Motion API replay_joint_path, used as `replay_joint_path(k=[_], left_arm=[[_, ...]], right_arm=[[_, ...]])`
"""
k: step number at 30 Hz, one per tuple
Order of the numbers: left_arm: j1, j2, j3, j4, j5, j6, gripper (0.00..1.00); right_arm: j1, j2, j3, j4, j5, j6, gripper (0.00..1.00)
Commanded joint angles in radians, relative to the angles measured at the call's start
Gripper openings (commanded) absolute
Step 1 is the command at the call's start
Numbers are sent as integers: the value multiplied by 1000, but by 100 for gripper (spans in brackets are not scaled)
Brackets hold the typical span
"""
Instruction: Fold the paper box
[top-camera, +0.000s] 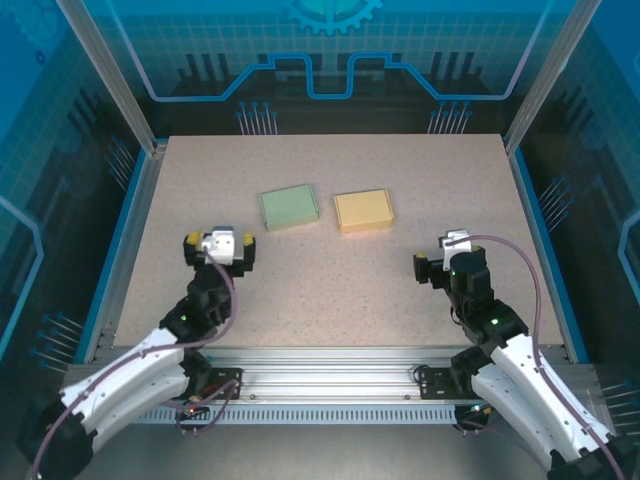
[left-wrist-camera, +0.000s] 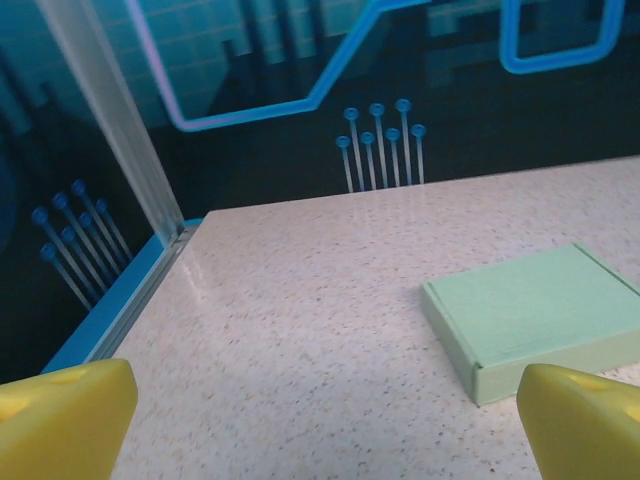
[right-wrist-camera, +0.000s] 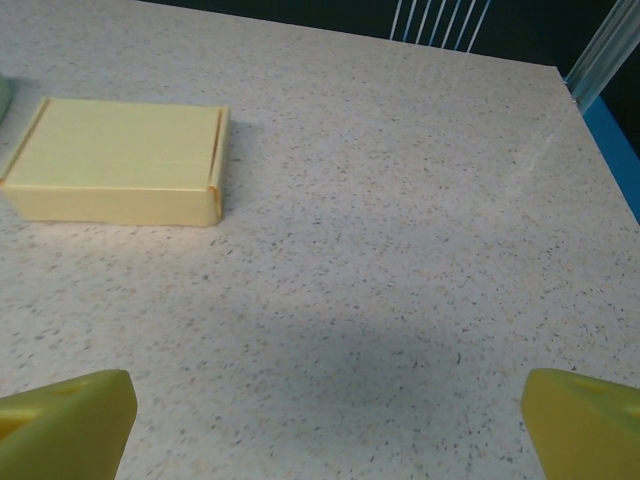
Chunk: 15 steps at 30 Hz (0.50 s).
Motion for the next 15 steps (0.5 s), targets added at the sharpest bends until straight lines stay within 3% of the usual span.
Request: replay_joint_path(k=[1, 7, 11, 15], left_arm=[[48, -104, -60, -31, 0, -60, 99], [204, -71, -136, 87, 156, -32, 99], [347, 103, -186, 316, 362, -78, 99], [437, 359, -192, 562, 462, -92, 99]], right_arm=[[-87, 11, -63, 206, -87, -50, 100], [-220, 31, -155, 361, -200, -48, 100], [-288, 65, -175, 421, -246, -32, 100], [-326, 118, -173, 461, -287, -21, 100]])
